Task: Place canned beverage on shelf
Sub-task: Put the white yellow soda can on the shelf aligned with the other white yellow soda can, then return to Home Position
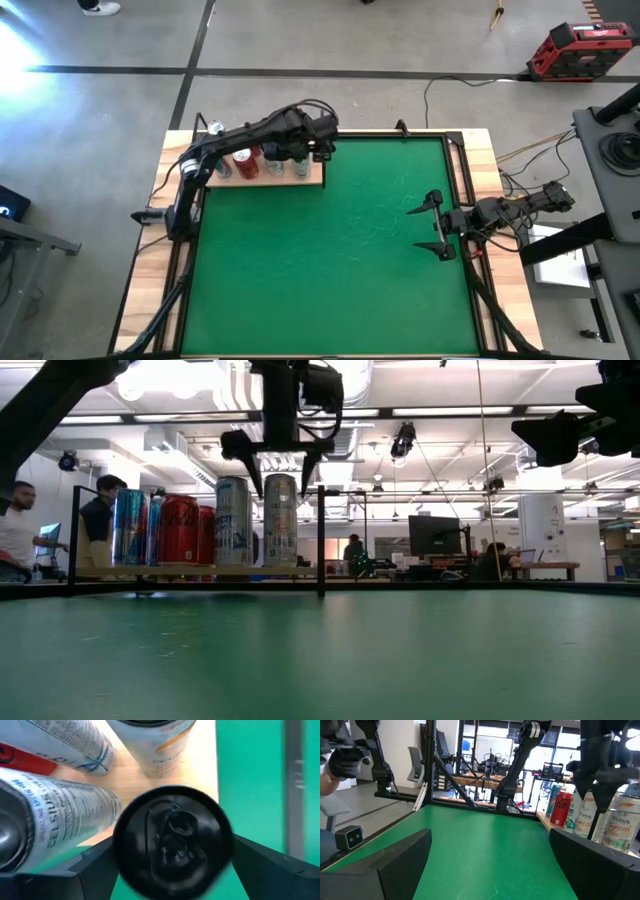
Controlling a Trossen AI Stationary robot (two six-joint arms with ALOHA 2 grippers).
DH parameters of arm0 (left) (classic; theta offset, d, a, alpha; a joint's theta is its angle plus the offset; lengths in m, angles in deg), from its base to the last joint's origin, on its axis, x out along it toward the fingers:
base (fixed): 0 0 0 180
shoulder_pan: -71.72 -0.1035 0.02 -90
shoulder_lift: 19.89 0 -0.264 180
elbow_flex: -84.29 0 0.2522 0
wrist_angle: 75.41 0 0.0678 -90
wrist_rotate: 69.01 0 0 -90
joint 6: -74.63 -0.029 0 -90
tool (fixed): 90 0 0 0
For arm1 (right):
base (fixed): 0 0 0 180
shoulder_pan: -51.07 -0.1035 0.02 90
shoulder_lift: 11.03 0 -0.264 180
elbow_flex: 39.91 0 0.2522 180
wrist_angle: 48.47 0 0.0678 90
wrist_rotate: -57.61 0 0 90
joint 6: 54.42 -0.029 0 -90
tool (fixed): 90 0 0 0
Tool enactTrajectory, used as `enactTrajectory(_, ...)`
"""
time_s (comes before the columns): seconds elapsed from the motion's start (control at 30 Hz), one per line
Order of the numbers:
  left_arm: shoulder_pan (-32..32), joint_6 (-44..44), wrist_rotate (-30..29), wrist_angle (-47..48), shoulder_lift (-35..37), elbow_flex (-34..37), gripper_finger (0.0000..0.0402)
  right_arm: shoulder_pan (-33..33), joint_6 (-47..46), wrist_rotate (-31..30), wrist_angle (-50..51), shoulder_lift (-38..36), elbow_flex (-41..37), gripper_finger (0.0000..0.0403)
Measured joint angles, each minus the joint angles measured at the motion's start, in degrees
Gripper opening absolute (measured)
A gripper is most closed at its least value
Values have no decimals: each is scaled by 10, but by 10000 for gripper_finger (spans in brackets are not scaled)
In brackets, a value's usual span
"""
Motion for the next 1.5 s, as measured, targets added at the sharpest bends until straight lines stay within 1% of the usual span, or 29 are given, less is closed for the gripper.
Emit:
enactTrajectory(0.13,10,2,1,33,2,-35,348,0,0,0,0,0,0,396)
enactTrajectory(0.27,27,15,-1,77,2,-80,355,0,0,0,0,0,0,396)
enactTrajectory(0.37,49,15,-13,76,21,-86,355,0,0,0,0,0,0,396)
enactTrajectory(0.47,78,13,-48,73,52,-75,355,0,0,0,0,0,0,396)
enactTrajectory(0.57,113,19,-84,73,94,-45,355,0,0,0,0,0,0,396)
enactTrajectory(0.67,151,37,-128,73,149,8,355,0,0,0,0,0,0,396)
enactTrajectory(0.83,218,95,-206,67,262,151,355,0,0,0,0,0,0,396)
enactTrajectory(0.9,244,113,-241,44,306,215,355,0,0,0,0,0,0,396)
enactTrajectory(1.03,298,102,-297,-53,393,357,355,0,0,0,0,0,0,396)
enactTrajectory(1.13,326,52,-331,-166,452,473,355,0,0,0,0,0,0,396)
enactTrajectory(1.2,337,4,-338,-260,489,552,355,0,0,0,0,0,0,396)
enactTrajectory(1.33,338,-79,-344,-489,550,706,355,0,0,0,0,0,0,396)
enactTrajectory(1.43,333,-186,-344,-702,575,808,355,0,0,0,0,0,0,396)
enactTrajectory(1.5,332,-252,-338,-841,577,870,355,0,0,0,0,0,0,396)
